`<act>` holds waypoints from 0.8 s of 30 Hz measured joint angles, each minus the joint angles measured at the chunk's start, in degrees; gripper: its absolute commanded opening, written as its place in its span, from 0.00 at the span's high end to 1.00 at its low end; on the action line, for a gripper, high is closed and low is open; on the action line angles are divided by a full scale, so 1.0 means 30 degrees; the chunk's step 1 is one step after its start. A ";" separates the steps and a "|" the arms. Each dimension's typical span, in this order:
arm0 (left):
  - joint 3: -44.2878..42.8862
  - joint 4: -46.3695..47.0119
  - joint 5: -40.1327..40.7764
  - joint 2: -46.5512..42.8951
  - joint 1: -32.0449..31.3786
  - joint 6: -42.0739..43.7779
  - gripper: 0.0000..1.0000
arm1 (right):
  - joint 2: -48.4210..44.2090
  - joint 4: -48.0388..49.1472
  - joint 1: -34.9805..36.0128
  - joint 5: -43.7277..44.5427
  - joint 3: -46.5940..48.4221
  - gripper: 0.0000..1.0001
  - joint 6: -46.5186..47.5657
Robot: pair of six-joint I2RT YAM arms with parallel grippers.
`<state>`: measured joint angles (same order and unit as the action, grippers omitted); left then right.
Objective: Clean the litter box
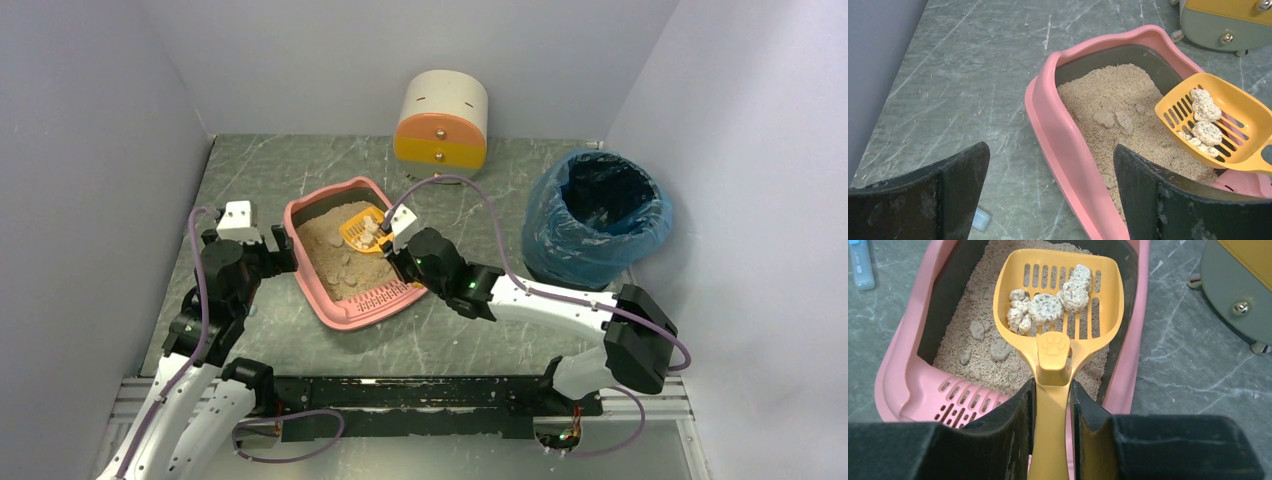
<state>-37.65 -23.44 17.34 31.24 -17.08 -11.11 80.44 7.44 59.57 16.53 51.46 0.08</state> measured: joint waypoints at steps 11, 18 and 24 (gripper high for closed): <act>0.0000 0.0000 0.0000 -0.0270 -0.0007 0.0007 0.02 | -0.0197 -0.2113 0.0000 0.0991 0.2091 1.00 -0.1625; 0.0000 0.0000 -0.0007 -0.0262 -0.0007 0.0007 0.02 | -0.0976 -0.3687 0.0000 0.1428 0.2739 1.00 -0.2863; 0.0000 0.0000 -0.0007 -0.0255 -0.0007 0.0007 0.02 | -0.1734 -0.4240 0.0000 0.2601 0.2820 1.00 -0.3169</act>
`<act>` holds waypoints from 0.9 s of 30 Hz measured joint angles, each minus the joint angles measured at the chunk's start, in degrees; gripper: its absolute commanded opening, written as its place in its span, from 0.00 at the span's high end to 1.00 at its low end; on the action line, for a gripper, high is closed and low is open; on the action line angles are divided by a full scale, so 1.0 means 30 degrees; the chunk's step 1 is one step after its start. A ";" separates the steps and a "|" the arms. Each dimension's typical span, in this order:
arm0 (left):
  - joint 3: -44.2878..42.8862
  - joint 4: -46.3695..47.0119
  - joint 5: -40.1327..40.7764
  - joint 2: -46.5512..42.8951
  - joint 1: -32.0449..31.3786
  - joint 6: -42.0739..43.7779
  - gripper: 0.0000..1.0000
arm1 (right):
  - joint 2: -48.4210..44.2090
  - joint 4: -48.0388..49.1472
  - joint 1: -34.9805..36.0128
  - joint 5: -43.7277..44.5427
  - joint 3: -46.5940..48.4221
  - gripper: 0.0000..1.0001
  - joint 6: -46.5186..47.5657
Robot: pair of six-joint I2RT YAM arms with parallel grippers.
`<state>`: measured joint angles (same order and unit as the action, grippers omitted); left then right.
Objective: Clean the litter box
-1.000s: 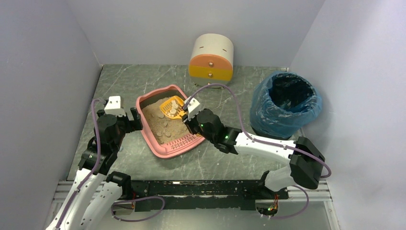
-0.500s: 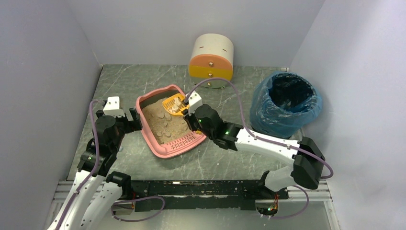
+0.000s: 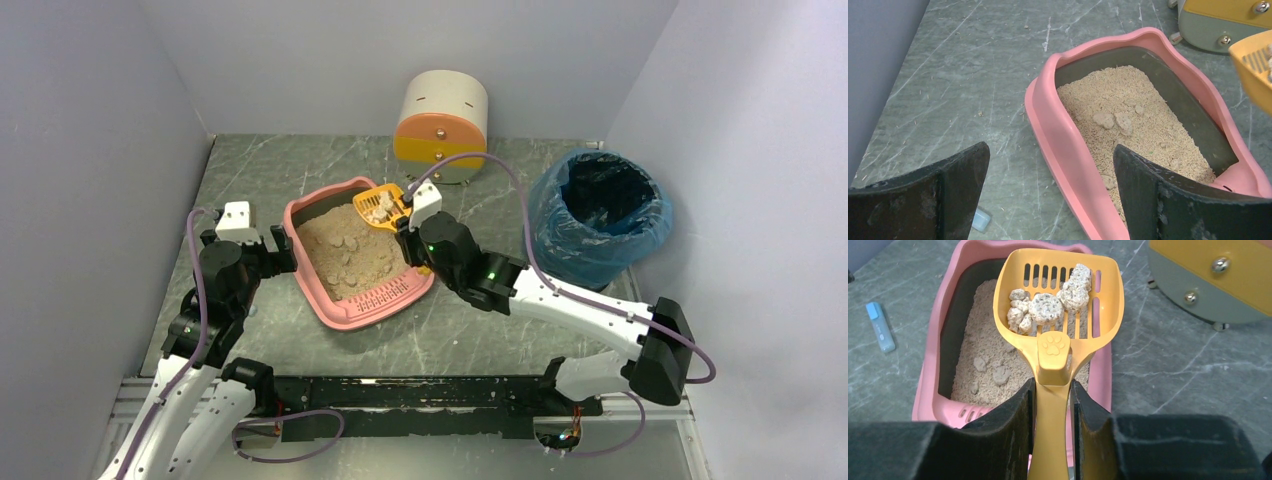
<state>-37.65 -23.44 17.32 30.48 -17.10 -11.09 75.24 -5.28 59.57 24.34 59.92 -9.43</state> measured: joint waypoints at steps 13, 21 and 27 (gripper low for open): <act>0.0000 0.0007 0.0000 0.0015 0.0000 0.0000 0.02 | -0.0969 0.0080 -0.0015 0.2426 0.0007 1.00 0.0765; 0.0000 0.0007 0.0000 0.0073 0.0000 0.0000 0.02 | -0.0816 -0.1166 -0.0226 0.3905 0.1566 1.00 0.0780; 0.0000 0.0007 -0.0007 0.0080 0.0000 0.0000 0.02 | -0.0765 -0.2302 -0.1107 0.4277 0.2630 1.00 0.0488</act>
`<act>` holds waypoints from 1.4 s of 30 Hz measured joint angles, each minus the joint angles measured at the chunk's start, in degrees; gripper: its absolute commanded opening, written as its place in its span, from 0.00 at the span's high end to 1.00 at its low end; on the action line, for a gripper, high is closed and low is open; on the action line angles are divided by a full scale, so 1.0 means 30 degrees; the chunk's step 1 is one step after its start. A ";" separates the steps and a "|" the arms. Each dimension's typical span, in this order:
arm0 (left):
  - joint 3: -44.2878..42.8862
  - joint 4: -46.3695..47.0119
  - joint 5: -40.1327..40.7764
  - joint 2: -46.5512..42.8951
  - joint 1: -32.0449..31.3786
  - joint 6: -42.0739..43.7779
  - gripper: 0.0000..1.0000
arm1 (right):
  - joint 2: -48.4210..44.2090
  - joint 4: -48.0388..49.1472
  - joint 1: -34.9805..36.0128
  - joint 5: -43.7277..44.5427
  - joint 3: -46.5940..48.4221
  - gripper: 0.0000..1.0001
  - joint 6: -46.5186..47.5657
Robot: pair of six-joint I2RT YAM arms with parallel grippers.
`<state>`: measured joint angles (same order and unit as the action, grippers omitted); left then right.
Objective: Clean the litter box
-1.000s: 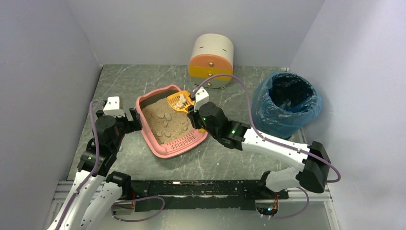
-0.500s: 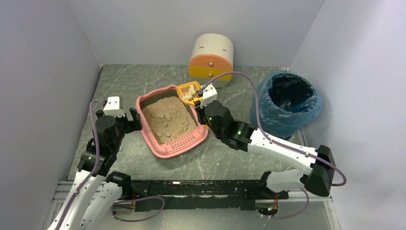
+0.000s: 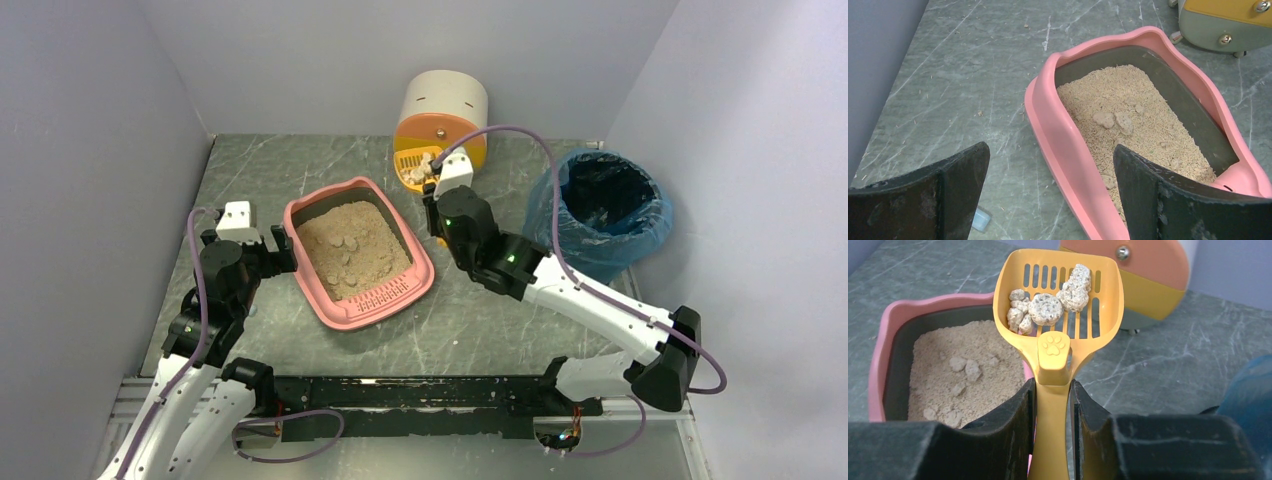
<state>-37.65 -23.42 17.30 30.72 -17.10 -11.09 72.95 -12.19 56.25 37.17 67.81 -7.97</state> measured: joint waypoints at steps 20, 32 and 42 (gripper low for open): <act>0.0000 0.0015 -0.0568 0.0255 -0.0117 0.0000 0.02 | -0.0488 -0.4328 -0.4707 0.1049 0.3541 1.00 -0.1421; 0.0007 0.0015 -0.0685 -0.0117 -0.1115 0.0000 0.02 | -0.0845 -0.6535 -0.7475 0.1260 0.5304 1.00 -0.3016; 0.0007 0.0015 -0.0685 -0.0226 -0.1501 0.0000 0.02 | -0.1020 -0.7665 -0.9340 0.1370 0.5304 1.00 -0.4226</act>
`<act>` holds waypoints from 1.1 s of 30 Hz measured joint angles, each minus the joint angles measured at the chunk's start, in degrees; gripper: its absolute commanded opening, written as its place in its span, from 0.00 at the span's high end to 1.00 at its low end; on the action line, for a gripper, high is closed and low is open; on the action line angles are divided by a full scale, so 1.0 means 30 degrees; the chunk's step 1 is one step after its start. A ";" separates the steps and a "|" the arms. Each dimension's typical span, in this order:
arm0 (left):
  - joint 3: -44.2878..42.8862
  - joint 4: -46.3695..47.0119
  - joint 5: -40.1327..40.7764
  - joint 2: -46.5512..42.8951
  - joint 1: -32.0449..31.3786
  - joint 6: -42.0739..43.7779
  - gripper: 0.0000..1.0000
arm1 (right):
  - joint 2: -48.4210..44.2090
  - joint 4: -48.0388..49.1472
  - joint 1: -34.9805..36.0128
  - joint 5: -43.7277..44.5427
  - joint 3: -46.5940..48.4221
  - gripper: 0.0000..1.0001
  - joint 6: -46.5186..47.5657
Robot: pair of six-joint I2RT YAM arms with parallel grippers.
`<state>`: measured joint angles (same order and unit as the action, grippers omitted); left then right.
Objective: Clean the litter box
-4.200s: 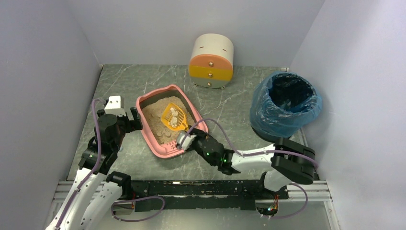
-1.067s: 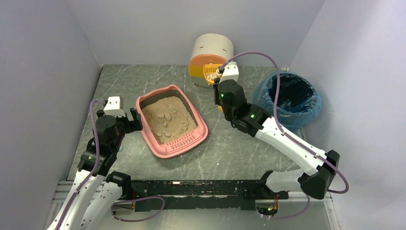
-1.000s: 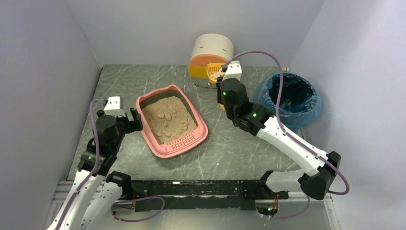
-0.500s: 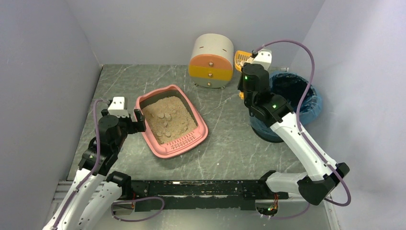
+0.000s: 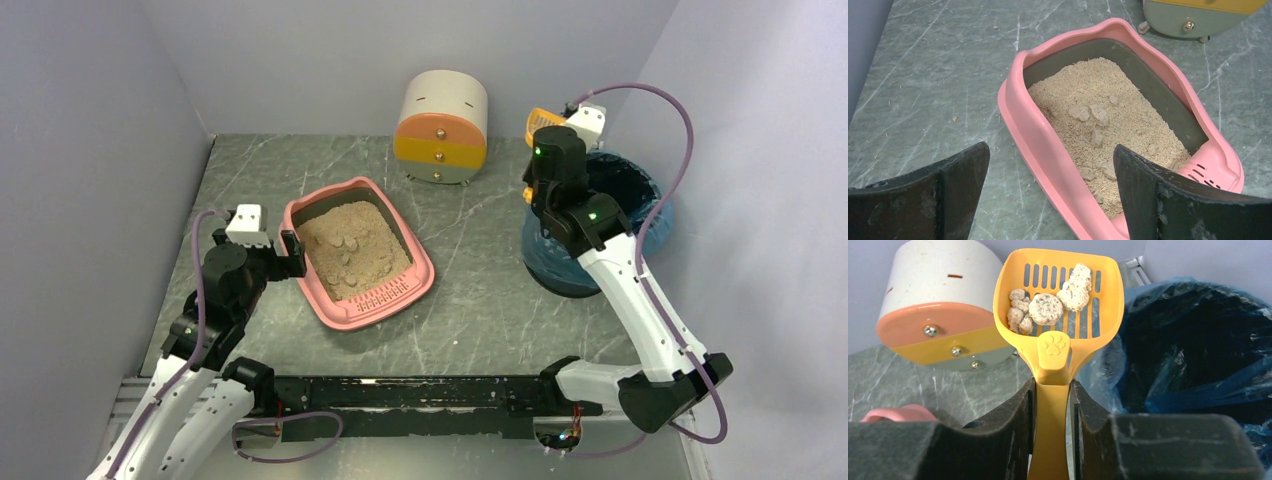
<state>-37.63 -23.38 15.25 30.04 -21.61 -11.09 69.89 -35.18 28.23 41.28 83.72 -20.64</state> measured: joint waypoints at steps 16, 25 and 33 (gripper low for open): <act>0.0000 0.0000 0.0007 -0.0058 -0.0138 0.0000 0.02 | -0.3191 0.0146 -0.3228 -0.1785 -0.2776 1.00 -0.3118; 0.0000 -0.0007 0.0015 -0.0109 -0.0248 0.0000 0.02 | -0.4918 0.0342 -0.3534 -0.2499 -0.3985 1.00 -0.6470; 0.0000 -0.0007 0.0015 -0.0109 -0.0357 0.0000 0.02 | -0.5938 0.0007 -0.3541 -0.2295 -0.4328 1.00 -1.0222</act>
<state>-37.63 -23.40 15.29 29.71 -22.68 -11.09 52.07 -35.16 17.61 34.39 70.74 -51.31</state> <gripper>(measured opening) 0.979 0.291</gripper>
